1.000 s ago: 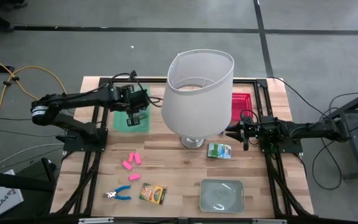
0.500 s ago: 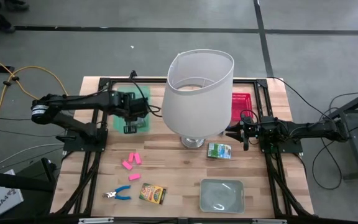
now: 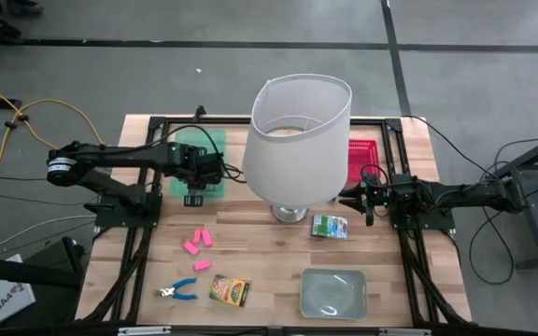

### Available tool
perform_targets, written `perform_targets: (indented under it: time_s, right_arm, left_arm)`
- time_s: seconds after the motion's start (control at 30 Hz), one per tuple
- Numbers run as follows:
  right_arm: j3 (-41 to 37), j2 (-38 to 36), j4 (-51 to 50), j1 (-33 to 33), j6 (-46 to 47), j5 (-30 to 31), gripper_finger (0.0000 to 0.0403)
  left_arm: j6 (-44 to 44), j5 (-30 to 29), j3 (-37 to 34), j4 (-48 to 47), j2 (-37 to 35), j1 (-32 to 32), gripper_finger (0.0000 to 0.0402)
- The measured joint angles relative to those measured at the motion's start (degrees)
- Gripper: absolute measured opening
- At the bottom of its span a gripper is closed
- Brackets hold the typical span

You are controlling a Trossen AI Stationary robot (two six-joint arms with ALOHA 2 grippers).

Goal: Pick & Place School Supplies
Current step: Put the yellow crayon box into the green bin

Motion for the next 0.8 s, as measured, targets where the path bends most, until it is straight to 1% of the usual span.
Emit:
perform_targets:
  time_s: [0.27, 0.47, 0.57, 0.67, 0.8]
  right_arm:
    - [0.0, -0.02, 0.02, -0.02, 0.0, 0.0, 0.0113]
    - [0.0, 0.0, 0.01, -0.01, 0.0, -0.01, 0.0113]
    - [0.0, -0.01, 0.01, -0.01, -0.01, 0.0, 0.0113]
    - [0.0, -0.02, 0.0, 0.0, 0.0, 0.0, 0.0113]
    - [0.0, -0.01, 0.0, 0.0, 0.0, 0.0, 0.0113]
  left_arm:
    - [2.65, 0.08, -1.74, 2.96, 0.0, 1.03, 0.0]
    - [3.15, -3.56, -3.46, 5.17, 0.0, 3.46, 0.0001]
    - [4.97, -3.97, -4.03, 5.66, 0.02, 4.54, 0.0002]
    - [6.71, -3.93, -4.14, 6.7, 0.02, 5.25, 0.0012]
    - [7.59, -3.92, -4.14, 7.47, 0.02, 5.38, 0.0039]
